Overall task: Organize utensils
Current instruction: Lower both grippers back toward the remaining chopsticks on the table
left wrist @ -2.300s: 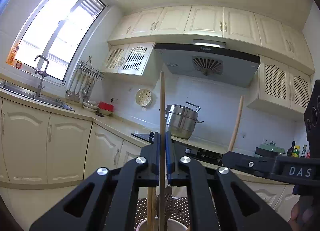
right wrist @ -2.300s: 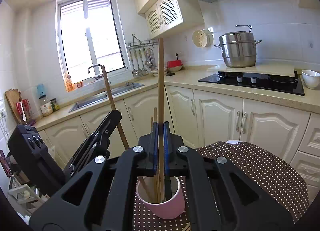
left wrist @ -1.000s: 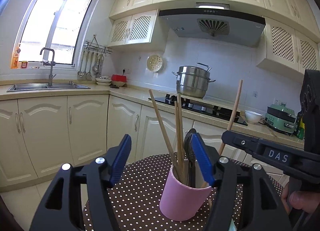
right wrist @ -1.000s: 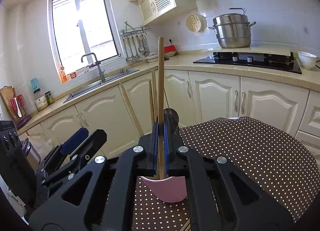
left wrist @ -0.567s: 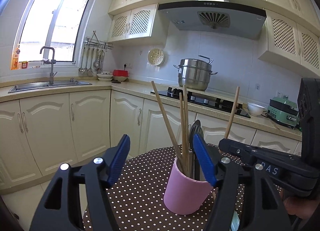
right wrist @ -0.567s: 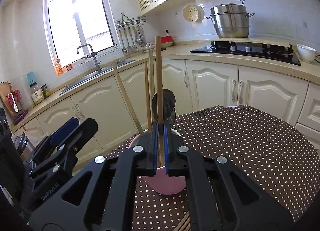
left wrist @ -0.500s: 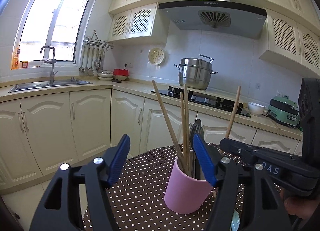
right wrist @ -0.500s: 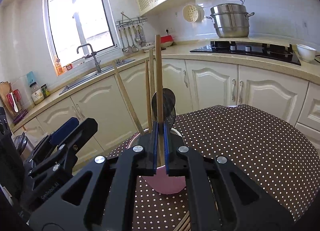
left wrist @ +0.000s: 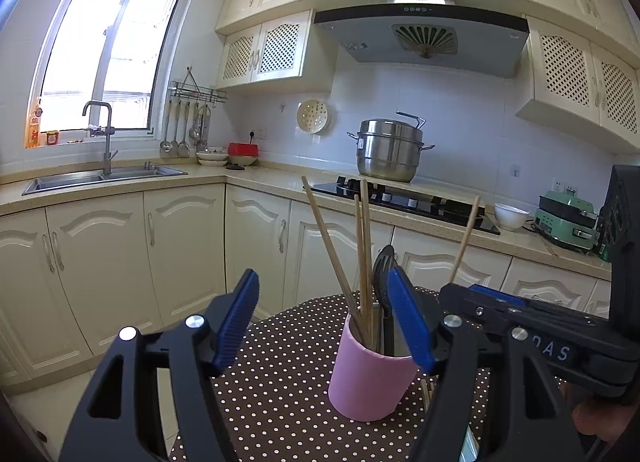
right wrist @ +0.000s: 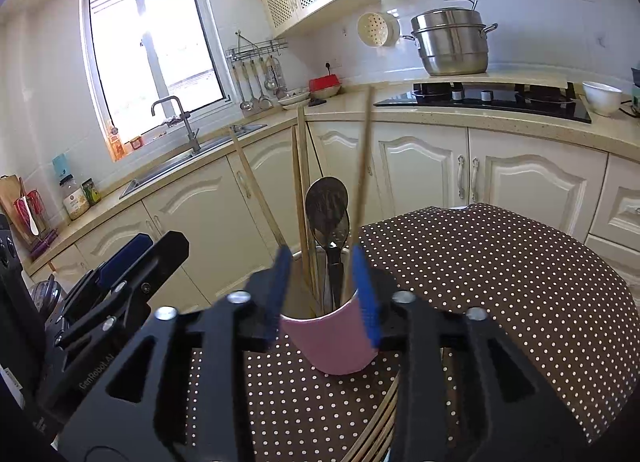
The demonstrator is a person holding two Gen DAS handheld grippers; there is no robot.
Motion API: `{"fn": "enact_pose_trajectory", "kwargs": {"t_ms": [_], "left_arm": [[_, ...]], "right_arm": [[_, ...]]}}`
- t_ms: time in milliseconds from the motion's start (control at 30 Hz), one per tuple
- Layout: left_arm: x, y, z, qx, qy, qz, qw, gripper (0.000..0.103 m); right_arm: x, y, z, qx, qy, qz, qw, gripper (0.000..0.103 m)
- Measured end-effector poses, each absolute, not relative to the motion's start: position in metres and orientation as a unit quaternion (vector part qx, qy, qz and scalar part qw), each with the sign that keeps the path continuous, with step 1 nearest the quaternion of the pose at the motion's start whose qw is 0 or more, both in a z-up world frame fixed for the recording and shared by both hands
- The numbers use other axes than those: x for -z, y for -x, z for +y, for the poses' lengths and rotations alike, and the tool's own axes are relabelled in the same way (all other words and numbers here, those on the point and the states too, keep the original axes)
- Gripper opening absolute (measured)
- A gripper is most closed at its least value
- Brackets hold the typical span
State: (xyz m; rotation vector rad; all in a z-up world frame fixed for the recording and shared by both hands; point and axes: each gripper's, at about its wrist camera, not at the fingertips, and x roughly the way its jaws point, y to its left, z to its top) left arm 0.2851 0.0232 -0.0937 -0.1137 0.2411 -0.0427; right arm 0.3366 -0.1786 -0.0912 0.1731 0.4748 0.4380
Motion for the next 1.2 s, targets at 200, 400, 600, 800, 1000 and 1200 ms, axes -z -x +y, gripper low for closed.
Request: {"fn": "enact_pose_trajectory", "kwargs": {"t_ms": [200, 400, 600, 800, 1000, 1200], "left_arm": [[0.083, -0.272, 0.020, 0.023, 0.053, 0.117, 0.992, 0.066], [0.074, -0.259, 0.011, 0.033, 0.044, 0.118, 0.992, 0.067], [0.072, -0.247, -0.001, 0.065, 0.034, 0.139, 0.988, 0.074], [0.089, -0.255, -0.022, 0.117, 0.015, 0.217, 0.969, 0.074], [0.128, -0.274, -0.043, 0.137, -0.035, 0.331, 0.933, 0.074], [0.187, -0.292, -0.061, 0.152, -0.095, 0.445, 0.878, 0.074]], "right_arm": [[0.082, -0.318, -0.182, -0.215, -0.083, 0.223, 0.947, 0.045], [0.074, -0.299, -0.191, -0.214, -0.083, 0.215, 0.949, 0.046], [0.071, -0.279, -0.209, -0.202, -0.084, 0.209, 0.953, 0.048], [0.079, -0.265, -0.237, -0.179, -0.091, 0.218, 0.955, 0.050], [0.104, -0.256, -0.265, -0.161, -0.100, 0.246, 0.951, 0.052], [0.140, -0.253, -0.282, -0.151, -0.115, 0.285, 0.939, 0.053]]}}
